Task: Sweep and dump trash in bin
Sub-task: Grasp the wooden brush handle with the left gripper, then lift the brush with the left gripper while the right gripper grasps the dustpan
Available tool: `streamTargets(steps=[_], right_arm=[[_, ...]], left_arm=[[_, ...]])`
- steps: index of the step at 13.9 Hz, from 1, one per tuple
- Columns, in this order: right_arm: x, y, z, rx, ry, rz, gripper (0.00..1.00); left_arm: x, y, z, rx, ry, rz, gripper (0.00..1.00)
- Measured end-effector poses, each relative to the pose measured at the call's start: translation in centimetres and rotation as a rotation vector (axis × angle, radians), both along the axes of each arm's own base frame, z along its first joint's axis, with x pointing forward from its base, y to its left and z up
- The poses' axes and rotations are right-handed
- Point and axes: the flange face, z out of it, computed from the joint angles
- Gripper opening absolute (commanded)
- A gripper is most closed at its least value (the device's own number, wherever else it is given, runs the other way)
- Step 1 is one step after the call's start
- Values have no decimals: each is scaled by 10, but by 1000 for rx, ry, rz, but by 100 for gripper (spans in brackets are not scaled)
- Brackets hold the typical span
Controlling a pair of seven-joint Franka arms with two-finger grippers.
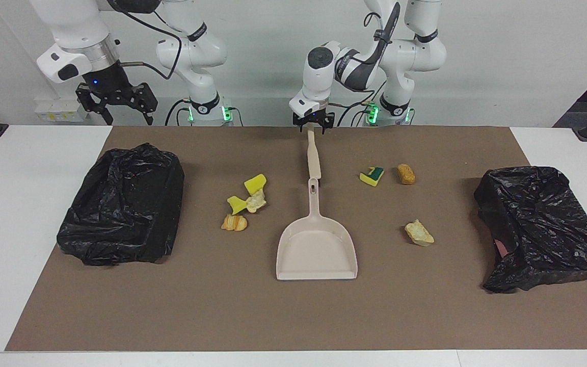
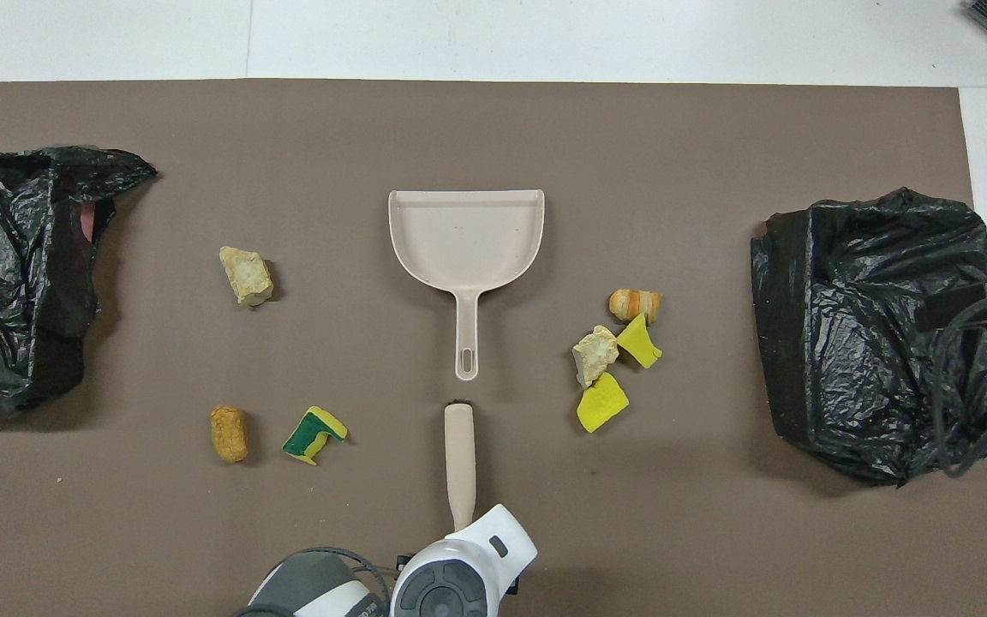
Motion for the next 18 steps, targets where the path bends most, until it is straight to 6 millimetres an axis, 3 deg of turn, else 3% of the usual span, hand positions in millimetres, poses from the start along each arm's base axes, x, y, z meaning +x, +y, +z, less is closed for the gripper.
streamTargets(steps=[3, 6, 8, 11, 14, 16, 18], right_arm=[[-1, 0, -2, 0, 7, 0, 100], [-4, 0, -5, 2, 14, 0, 100], [-6, 0, -4, 2, 15, 0, 100], [-6, 9, -6, 0, 17, 19, 100], [-2, 49, -12, -7, 15, 54, 100], [7, 95, -23, -11, 1, 31, 100], [18, 145, -48, -13, 4, 15, 100]], left_arm=[[0, 0, 0, 2, 2, 0, 1], [1, 1, 1, 4, 7, 1, 0], [12, 7, 8, 12, 25, 25, 0], [65, 50, 38, 65, 32, 51, 0], [130, 119, 77, 63, 5, 3, 0], [161, 154, 94, 77, -44, -31, 0], [188, 181, 105, 97, -74, -88, 0]])
